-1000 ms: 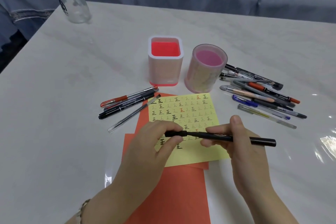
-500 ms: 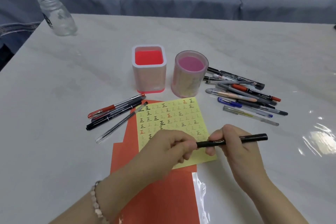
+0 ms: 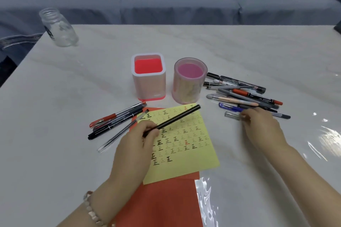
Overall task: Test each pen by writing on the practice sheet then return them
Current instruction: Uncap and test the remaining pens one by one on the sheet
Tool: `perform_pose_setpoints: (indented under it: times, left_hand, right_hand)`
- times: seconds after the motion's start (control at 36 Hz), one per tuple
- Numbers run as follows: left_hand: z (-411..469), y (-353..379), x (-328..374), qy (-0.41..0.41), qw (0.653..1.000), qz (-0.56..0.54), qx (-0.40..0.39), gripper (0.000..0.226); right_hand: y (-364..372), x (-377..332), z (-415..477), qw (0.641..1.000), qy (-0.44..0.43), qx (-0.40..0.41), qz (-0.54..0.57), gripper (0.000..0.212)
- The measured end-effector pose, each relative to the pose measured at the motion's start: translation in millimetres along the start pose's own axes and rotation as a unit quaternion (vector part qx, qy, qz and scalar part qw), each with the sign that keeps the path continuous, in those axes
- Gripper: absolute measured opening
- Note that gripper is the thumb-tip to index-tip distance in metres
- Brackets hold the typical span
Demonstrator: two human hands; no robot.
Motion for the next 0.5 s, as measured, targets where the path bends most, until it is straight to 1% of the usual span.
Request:
perform_pose_setpoints:
  times: [0.08, 0.14, 0.19, 0.25, 0.33, 0.42, 0.5]
  left_hand:
    - [-3.3, -20.7, -19.2, 0.046, 0.991, 0.122, 0.024, 0.011]
    - [-2.9, -33.7, -35.2, 0.093, 0.974, 0.200, 0.047, 0.008]
    - [-1.7, -42.6, -50.9, 0.112, 0.961, 0.248, 0.058, 0.018]
    - [-0.3, -49.1, -61.7, 0.126, 0.950, 0.276, 0.073, 0.029]
    - [3.1, -54.1, -68.9, 0.132, 0.933, 0.324, 0.089, 0.032]
    - [9.6, -57.9, -71.3, 0.118, 0.926, 0.347, 0.093, 0.030]
    - [14.8, -57.6, -69.8, 0.086, 0.930, 0.351, 0.074, 0.019]
  right_hand:
    - [0.4, -7.3, -3.8, 1.000, -0.022, -0.005, 0.000, 0.019]
    - [-0.8, -15.3, -11.9, 0.998, -0.037, -0.019, 0.044, 0.020]
    - [-3.7, -25.2, -22.1, 0.994, -0.044, -0.037, 0.097, 0.022]
    - [-7.9, -36.9, -31.7, 0.988, -0.063, -0.046, 0.135, 0.022]
    - [-13.7, -55.0, -42.9, 0.979, -0.105, -0.056, 0.166, 0.020]
    - [-17.5, -70.2, -50.8, 0.970, -0.134, -0.063, 0.191, 0.018]
    - [-20.5, -82.5, -56.0, 0.962, -0.159, -0.065, 0.214, 0.015]
Point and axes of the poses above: each hand's wrist, its own z-axis towards the middle knuckle, its own y-axis out of the palm, x = y × z, the point moved 2 cm from there along z, towards the middle knuckle, and after that the axes turned 6 degrees about -z, right-handed, at the moved point
